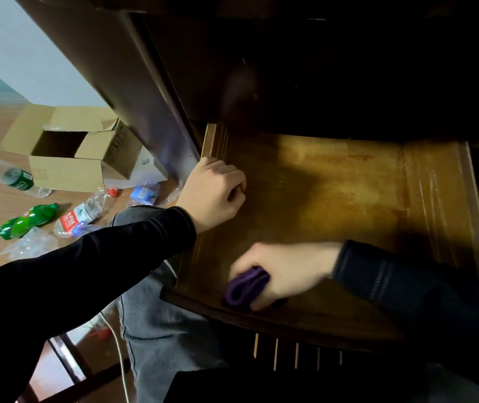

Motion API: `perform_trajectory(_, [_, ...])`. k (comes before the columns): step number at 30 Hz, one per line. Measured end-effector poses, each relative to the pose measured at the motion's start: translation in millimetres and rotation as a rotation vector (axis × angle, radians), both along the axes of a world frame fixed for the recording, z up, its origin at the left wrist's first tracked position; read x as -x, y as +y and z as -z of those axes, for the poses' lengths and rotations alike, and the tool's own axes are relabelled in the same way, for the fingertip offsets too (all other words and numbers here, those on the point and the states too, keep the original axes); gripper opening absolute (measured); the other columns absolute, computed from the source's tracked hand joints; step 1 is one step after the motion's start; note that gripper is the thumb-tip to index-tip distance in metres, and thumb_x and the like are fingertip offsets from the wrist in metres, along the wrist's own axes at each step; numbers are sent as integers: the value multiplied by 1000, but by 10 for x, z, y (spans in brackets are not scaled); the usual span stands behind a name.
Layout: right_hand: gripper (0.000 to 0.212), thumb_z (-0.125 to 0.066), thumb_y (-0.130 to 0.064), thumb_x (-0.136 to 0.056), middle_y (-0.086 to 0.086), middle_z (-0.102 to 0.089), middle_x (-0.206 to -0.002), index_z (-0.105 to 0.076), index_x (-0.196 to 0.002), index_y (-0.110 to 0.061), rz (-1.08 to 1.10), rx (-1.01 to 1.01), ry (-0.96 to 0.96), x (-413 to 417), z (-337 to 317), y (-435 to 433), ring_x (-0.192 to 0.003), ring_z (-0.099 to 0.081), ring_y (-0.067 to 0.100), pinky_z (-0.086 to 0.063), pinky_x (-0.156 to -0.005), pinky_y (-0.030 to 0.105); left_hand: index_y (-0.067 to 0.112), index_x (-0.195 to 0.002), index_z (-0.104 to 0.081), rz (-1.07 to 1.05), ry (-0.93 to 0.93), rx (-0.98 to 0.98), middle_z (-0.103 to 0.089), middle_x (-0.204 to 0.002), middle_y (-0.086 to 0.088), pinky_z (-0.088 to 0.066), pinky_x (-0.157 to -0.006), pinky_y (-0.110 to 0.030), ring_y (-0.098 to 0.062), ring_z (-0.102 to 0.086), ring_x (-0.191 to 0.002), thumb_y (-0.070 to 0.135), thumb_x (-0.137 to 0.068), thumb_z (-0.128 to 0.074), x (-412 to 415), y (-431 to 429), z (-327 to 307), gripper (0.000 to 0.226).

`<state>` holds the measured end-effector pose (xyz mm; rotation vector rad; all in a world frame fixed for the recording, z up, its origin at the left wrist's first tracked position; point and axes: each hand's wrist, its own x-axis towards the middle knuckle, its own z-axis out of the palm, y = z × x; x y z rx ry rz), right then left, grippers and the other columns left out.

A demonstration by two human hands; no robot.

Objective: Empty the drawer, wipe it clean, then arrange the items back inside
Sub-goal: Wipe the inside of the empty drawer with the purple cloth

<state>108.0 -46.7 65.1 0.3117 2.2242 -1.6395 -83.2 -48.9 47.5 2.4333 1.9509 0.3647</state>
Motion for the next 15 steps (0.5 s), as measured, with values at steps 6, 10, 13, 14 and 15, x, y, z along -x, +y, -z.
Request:
perform_trajectory(6, [30,-80,-7,-82,5,-71,-95,-69,-110,-8,-4,42,-54,-269,26,90,-80,-62,9,-51,-75,27,17,-78,-66,-5,-8,-19,-65,-76,4,-33,-82,-28,-18,-55,-71,21,-84,-53,22,1,24,16])
perform_trajectory(10, [29,-81,-10,-82,3,-71,-94,-69,-109,-12,-55,24,-111,-312,52,137,-78,-62,8,-49,-70,20,17,-78,-67,-11,-5,-9,-65,-76,4,-38,-83,-32,-19,-56,-71,20,-83,-54,17,1,24,13])
perform_trajectory(13, [28,-80,-7,-82,6,-70,-93,-69,-108,-7,-40,-61,-62,21,88,15,-71,-54,2,-42,-64,12,16,-79,-68,-3,6,-9,-66,-76,3,-38,-83,-33,-21,-58,-73,18,-82,-57,10,-5,7,12])
perform_trajectory(14, [29,-79,-7,-83,8,-70,-95,-69,-110,-6,-30,-63,-59,65,100,-14,-72,-54,1,-42,-64,11,15,-80,-68,4,11,-11,-66,-77,3,-37,-83,-33,-21,-58,-73,18,-82,-57,8,-8,2,12])
perform_trajectory(15, [28,-79,-7,-84,6,-70,-95,-69,-110,-6,-17,-54,-62,49,110,-15,-73,-54,1,-42,-65,11,15,-80,-68,11,14,-17,-67,-78,3,-37,-83,-33,-22,-58,-74,18,-83,-57,10,-5,-1,12])
